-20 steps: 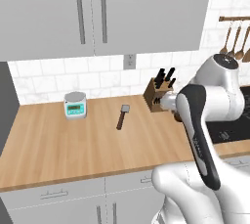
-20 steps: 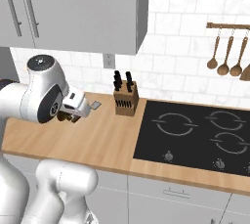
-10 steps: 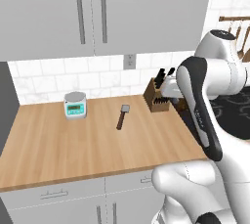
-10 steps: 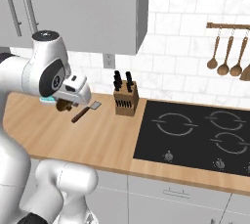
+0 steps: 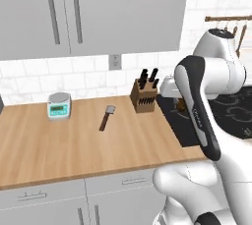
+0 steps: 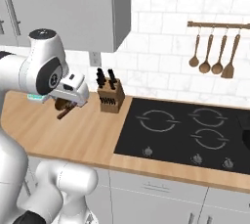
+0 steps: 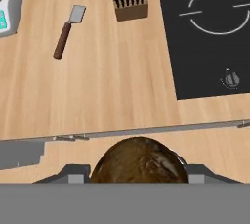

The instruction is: Put the mushroom and lemon wedge in the pot. Retrieve the spatula and lightly stir the vegetables in the pot.

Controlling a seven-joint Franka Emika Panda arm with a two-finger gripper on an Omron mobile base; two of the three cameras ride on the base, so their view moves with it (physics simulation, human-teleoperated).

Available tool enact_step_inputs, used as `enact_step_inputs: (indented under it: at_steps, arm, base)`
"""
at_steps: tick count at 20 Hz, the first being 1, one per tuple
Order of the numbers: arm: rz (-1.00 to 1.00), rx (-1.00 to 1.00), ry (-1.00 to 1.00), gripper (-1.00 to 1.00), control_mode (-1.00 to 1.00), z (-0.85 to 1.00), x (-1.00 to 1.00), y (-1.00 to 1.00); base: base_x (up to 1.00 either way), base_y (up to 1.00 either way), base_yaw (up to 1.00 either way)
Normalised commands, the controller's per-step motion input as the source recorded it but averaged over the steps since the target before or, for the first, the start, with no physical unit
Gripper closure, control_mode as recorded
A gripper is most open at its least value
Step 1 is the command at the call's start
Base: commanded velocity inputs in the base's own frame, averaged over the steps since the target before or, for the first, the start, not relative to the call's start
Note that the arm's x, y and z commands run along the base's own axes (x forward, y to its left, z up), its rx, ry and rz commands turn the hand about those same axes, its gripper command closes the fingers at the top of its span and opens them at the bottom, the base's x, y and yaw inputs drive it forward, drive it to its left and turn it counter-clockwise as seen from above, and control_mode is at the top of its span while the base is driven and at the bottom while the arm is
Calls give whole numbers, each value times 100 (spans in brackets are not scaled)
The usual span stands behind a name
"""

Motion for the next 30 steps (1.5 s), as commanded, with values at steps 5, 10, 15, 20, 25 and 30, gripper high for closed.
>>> enact_step_inputs:
  at_steps: [5,10,15,20,25,30]
  arm:
    - [0,0,0,100,100,0,0,0]
    - [0,0,0,100,100,0,0,0]
    - [0,0,0,100,100,0,0,0]
    - [0,0,0,100,100,0,0,0]
    - [0,1,7,100,-100,-4,5,-10]
    - [0,6,6,100,-100,-28,43,-3]
  base:
    - [-13,-100,-3]
    - [0,-100,-4]
    - [3,-100,-4]
    - [0,-100,-5]
    - [1,-60,0]
    - [0,0,0]
